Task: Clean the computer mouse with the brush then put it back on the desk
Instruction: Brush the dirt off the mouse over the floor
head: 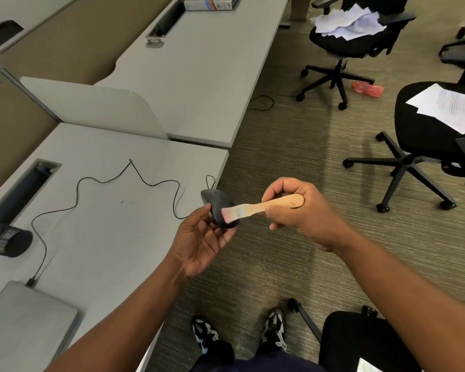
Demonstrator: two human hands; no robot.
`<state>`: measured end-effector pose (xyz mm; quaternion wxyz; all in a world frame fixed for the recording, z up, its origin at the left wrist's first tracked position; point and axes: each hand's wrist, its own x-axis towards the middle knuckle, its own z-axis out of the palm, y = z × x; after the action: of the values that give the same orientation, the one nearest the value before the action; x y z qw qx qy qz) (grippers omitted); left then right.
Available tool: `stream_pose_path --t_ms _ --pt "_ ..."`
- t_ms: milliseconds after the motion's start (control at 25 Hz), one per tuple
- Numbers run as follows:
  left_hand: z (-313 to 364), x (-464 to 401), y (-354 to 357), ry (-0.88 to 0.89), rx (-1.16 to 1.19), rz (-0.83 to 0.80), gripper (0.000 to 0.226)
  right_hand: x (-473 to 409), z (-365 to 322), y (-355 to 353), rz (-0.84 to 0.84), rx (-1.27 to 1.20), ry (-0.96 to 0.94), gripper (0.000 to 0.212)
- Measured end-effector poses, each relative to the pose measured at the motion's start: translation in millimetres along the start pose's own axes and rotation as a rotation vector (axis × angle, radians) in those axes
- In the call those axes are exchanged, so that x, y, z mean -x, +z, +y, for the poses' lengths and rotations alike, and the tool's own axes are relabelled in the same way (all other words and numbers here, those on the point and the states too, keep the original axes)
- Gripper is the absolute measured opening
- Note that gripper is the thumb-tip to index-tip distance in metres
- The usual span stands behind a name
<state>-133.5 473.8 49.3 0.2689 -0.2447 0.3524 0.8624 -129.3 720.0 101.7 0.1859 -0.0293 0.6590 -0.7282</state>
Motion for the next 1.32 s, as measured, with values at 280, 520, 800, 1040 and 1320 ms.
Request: stream_pose_path --t_ms 280,520,800,1040,1320 --pt "-3.9 -4.6 1.8 0.048 -0.001 -0.003 0.058 -7.7 4.6 12.2 0.085 -0.028 0.112 0.020" --pt "-3.0 -4.3 4.8 0.031 0.049 -0.082 0.089 -9.1 3.4 -2.5 0.193 -0.052 0.141 0.020" --pt "-1.8 -3.6 1.4 -0.057 0.018 -0.220 0.104 -13.7 -0.2 -1.8 0.267 -0.084 -0.036 0.012" --pt "-0.4 -1.2 0.5 -0.078 -0.059 -0.201 0.098 -17.9 -14.4 -8.8 0.041 -0.250 0.141 0.013" --pt "-2.6 -7.1 -5.5 -0.089 -0.136 -0.192 0.109 -34.6 -11.0 -13.1 0.220 -0.166 0.163 0.007"
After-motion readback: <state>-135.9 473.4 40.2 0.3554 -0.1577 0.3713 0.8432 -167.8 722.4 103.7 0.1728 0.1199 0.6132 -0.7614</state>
